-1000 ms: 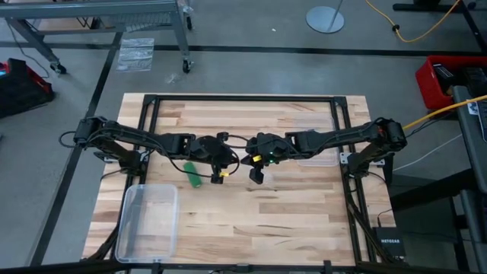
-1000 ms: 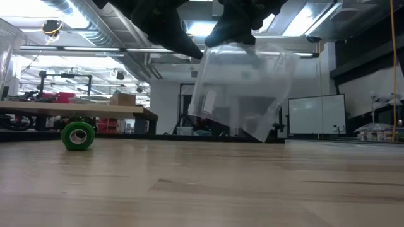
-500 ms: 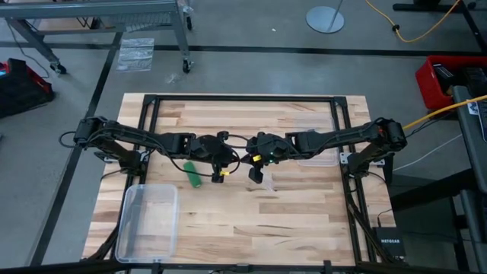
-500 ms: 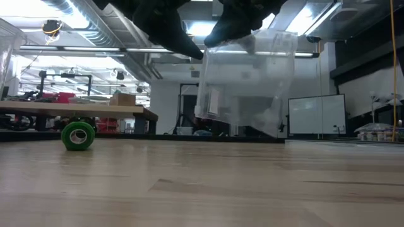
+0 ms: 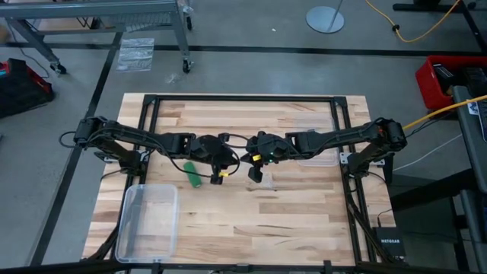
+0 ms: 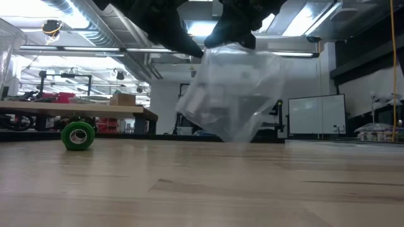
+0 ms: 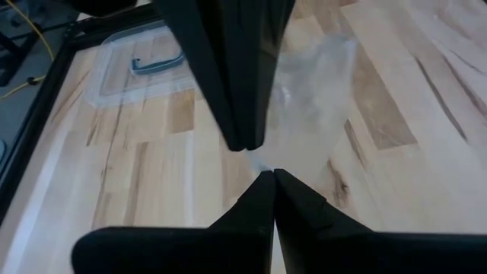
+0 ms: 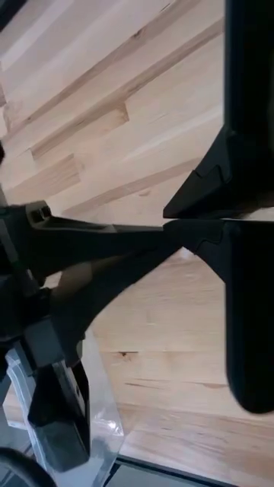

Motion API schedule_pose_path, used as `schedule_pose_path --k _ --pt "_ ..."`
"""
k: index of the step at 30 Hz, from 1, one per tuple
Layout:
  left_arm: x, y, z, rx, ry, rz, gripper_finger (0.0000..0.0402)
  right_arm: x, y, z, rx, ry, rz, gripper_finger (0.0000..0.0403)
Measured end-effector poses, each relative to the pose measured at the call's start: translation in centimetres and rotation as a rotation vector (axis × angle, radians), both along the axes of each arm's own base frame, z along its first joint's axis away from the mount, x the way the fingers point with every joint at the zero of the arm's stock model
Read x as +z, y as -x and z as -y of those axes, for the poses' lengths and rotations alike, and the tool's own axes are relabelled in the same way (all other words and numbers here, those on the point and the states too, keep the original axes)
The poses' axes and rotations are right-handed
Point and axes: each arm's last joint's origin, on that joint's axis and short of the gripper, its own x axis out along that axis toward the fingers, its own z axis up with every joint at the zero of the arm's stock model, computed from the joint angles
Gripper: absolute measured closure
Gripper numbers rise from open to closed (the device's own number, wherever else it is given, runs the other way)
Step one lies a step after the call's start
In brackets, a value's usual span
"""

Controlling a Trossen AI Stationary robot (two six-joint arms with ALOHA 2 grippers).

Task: Roll bandage
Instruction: Open the zip bag

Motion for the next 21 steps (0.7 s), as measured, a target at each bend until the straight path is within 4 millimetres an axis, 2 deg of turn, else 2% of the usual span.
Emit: schedule_pose_path --k 7,21 --pt "0.00 -0.02 0.01 -0.006 0.000 0.001 0.0401 0.40 -0.29 -0.03 0.009 -0.010 0.051 0.0401" --pt "-0.26 0.16 -0.26 0.021 0.018 -0.034 0.0394 -0.43 0.34 -0.01 0.015 -0.009 -0.057 0.0401"
